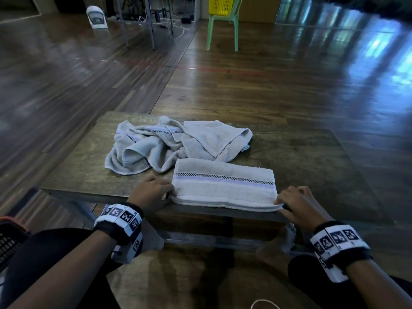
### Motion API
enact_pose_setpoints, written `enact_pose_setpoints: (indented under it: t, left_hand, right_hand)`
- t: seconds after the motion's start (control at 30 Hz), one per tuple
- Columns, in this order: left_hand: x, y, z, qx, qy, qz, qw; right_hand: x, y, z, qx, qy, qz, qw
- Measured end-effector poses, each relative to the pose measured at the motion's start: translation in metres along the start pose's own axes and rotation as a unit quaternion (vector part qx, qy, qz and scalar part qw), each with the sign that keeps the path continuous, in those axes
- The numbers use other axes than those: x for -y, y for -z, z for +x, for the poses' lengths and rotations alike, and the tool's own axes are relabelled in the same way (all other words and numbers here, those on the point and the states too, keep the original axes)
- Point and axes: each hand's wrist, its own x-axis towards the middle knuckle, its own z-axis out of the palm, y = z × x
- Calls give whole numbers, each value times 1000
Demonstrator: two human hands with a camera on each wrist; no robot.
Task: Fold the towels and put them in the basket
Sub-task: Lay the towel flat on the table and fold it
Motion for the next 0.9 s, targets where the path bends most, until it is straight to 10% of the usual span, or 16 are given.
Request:
enact_pose_setpoints:
  t: [0.4,0.67,0.9]
  left_hand:
    - [6,86,14,-44,34,-365,929]
    - [23,48,69,76,62,-109,989]
    - [-5,19,99,95,149,59,983]
  right_hand:
    - [-32,83,0,-52,-56,418,905]
    - [-47,53,68,105,-157,229,955]
    - [-42,30,88,129,-225,154,953]
